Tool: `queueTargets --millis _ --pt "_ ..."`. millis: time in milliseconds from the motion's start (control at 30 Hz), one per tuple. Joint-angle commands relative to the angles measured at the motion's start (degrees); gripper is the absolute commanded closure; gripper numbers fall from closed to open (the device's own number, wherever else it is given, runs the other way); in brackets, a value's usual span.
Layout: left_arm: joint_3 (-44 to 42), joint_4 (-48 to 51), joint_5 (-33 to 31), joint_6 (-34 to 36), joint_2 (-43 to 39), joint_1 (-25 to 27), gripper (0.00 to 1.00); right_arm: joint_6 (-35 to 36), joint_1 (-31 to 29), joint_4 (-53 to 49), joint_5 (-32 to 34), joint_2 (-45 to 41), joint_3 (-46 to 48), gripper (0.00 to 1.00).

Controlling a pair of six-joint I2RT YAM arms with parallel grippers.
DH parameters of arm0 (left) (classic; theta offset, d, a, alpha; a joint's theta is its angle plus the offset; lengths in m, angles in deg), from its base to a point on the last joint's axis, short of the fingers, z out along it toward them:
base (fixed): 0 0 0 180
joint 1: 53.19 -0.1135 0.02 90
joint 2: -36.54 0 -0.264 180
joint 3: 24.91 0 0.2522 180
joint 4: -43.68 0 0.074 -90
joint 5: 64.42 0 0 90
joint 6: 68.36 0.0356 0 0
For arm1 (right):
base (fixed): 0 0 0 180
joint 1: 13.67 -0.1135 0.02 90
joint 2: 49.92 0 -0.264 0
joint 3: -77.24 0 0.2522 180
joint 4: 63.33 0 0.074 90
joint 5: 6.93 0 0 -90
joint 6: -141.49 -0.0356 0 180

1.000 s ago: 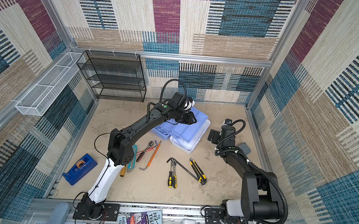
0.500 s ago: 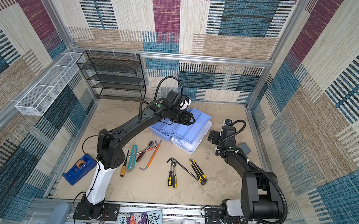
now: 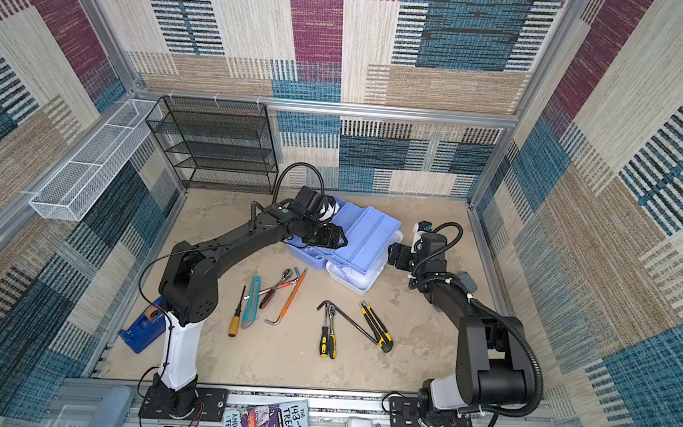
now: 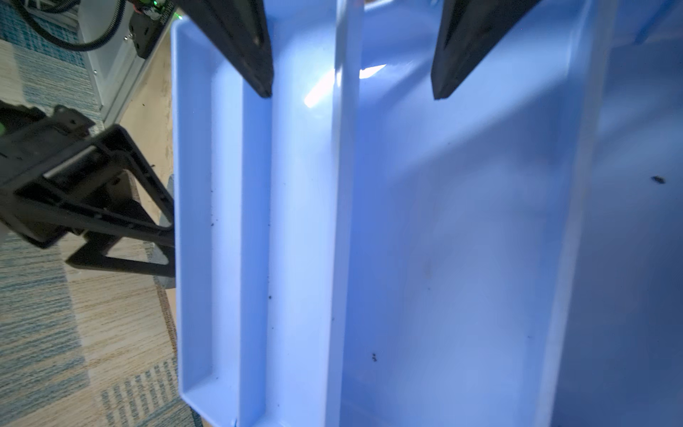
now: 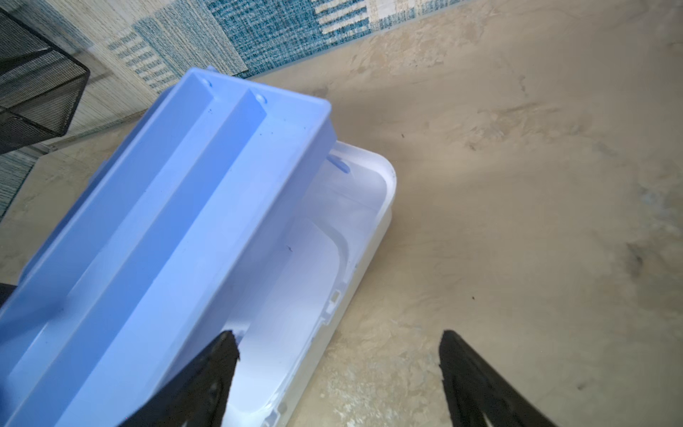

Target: Pack the tool kit

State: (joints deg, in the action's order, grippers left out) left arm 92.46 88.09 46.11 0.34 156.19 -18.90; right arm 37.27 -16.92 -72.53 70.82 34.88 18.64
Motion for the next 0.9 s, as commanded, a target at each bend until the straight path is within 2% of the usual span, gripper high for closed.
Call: queueTargets --millis 0,233,633,867 --pt "0.77 -2.7 3.32 -1.77 0.99 0.38 0.3 -1.08 0.0 0.54 -3.41 1.78 -2.0 0.12" --pt "1.78 -5.56 5.98 -4.8 2.9 1.14 0.31 -0.99 -0.01 0.22 -6.37 6.5 -6.99 0.12" --pt "10.21 -6.5 7.45 -8.35 8.68 3.24 0.31 -0.48 0.37 -2.15 -7.73 13.91 -16.44 0.11" --pt "10.78 -7.54 6.75 -9.58 9.13 3.16 0.29 0.74 0.52 -3.9 -4.37 13.39 -17.11 0.07"
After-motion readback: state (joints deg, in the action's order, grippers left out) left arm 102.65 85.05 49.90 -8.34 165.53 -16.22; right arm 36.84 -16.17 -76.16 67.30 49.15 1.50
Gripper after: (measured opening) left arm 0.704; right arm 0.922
